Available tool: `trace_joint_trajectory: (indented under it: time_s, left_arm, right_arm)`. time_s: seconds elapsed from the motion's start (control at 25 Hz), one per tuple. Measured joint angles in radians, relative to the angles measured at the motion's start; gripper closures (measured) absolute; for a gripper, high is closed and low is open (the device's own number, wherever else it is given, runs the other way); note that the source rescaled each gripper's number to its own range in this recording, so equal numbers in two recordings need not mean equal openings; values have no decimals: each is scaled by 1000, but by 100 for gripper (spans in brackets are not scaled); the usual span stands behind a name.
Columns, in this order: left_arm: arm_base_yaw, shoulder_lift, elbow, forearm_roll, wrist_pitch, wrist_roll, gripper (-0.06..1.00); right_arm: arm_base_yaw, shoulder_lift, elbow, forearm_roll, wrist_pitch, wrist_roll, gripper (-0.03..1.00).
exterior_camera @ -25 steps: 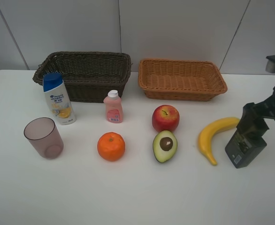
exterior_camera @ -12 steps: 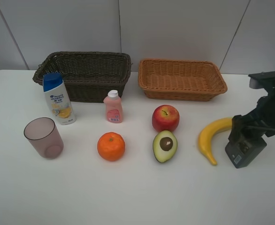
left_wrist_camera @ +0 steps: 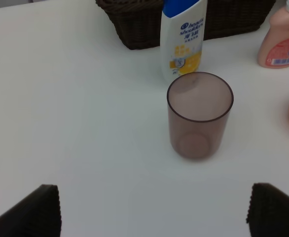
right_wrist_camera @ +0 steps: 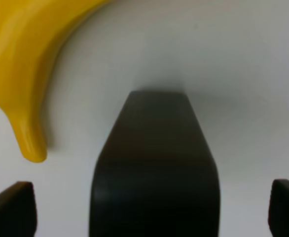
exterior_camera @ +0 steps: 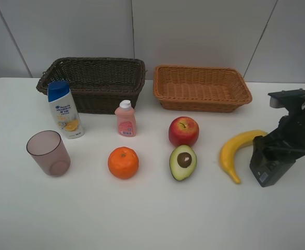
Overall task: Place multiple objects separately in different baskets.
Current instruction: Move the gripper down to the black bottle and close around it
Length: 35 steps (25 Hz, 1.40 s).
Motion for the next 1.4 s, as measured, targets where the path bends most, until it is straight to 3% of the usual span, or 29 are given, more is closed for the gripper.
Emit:
trace_joint_trajectory:
  time_s: [0.36, 0.48, 0.56, 0.76, 0.8, 1.4]
  left_arm:
    - [0, 0, 0, 0, 0, 0, -5]
    - [0, 0, 0, 0, 0, 0, -5]
    - [0, 0, 0, 0, 0, 0, -5]
    - [0, 0, 0, 0, 0, 0, -5]
    - [0, 0, 0, 0, 0, 0, -5]
    - [0, 0, 0, 0, 0, 0, -5]
  right_arm:
    - [0, 6, -3, -2, 0, 0, -3]
    - [0, 7, -3, -3, 0, 0, 3]
    - [0, 7, -3, -3, 1, 0, 17]
    - [0, 8, -5, -4, 21, 0, 85]
    - [0, 8, -6, -4, 25, 0, 88]
    - [0, 11, -11, -2, 47, 0, 88]
